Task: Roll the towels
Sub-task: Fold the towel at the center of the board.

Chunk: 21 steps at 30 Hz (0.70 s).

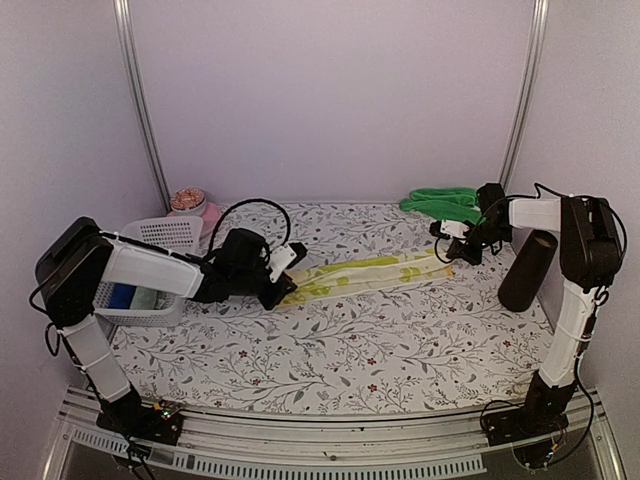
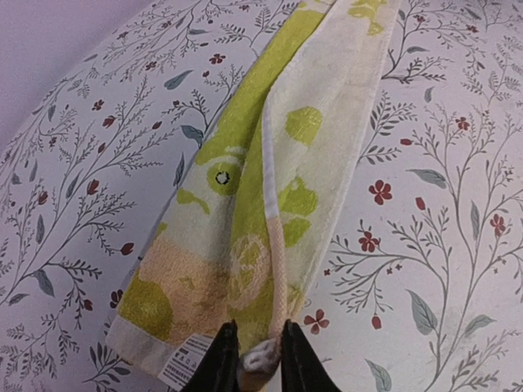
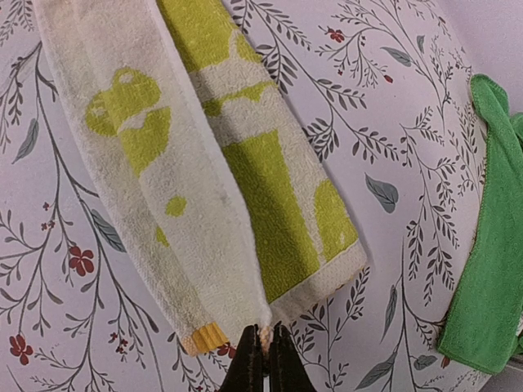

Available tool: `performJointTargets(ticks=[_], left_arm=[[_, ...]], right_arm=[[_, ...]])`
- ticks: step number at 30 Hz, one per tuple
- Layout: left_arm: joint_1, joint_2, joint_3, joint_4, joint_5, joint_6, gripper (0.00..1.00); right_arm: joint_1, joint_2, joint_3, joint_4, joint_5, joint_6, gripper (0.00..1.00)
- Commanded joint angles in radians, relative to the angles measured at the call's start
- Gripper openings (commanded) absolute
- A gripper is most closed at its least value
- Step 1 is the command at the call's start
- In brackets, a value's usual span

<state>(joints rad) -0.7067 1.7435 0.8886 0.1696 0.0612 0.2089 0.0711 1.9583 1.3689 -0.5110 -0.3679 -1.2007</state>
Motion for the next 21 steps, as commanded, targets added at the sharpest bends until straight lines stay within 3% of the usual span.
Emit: performJointTargets(ticks=[1, 7, 13, 21], left_arm=[[-0.004, -0.013, 0.010, -0.003, 0.012, 0.003, 0.16], [-0.005, 0.011, 0.018, -0.032, -0.010, 0.004, 0.00], [-0.005, -0.002, 0.022, -0.033, -0.054, 0.004, 0.00], [0.016, 0.029, 0.124, -0.004, -0.351, 0.001, 0.00]], right_arm=[[0.003, 0.001, 0.030, -0.014, 0.005, 0.008, 0.03], [0.003, 0.002, 0.032, -0.015, 0.004, 0.012, 0.03], [0.003, 0.004, 0.058, -0.014, 0.000, 0.021, 0.02], [0.002, 0.035, 0.186, 0.083, 0.012, 0.207, 0.02]])
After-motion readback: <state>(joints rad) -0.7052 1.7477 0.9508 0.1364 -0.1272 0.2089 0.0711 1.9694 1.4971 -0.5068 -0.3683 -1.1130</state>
